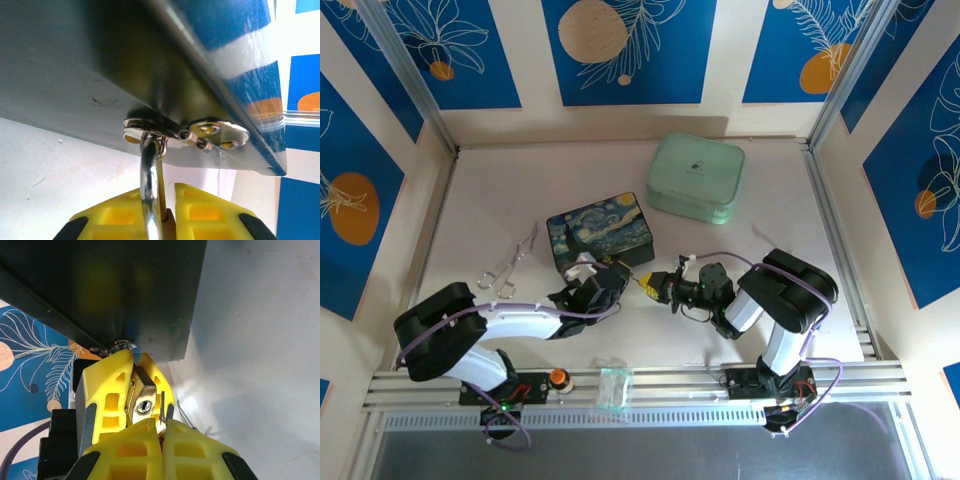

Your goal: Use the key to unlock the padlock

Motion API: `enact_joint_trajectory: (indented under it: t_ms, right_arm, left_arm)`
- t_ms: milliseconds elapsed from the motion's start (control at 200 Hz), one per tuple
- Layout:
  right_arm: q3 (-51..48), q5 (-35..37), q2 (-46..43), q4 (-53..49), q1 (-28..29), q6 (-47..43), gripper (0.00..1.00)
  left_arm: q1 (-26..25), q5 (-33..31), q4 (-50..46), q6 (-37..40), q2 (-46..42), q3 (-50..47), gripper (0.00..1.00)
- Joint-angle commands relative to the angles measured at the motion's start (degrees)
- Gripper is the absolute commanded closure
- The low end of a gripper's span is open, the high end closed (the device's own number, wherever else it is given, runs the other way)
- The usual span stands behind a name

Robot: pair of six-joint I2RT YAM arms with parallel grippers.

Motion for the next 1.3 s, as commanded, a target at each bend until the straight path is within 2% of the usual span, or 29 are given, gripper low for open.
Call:
enact_joint_trajectory:
  t_ms: [0, 445, 911, 1296]
  right_arm:
    - [0.68, 2.02, -2.00, 0.43, 0.49, -0.21, 1.00]
    - [-1.43, 4.35, -2.92, 0.39, 0.50, -0.53, 1.00]
    - [-2.55, 7.58, -7.43, 0.42, 1.99, -2.56, 1.00]
    - [0.28, 5.32, -5.31, 0.41, 2.61, -2.95, 1.00]
  left_arm:
    - [0.36, -0.30, 5.93, -2.47, -1.02, 0.08, 1.00]
    - [0.28, -1.48, 2.57, -2.11, -2.21, 0.88, 1.00]
    - [-0.12, -0.14, 6.31, -3.86, -0.08, 1.33, 1.00]
    - [-0.80, 1.69, 9.53, -5.16, 0.30, 1.62, 1.00]
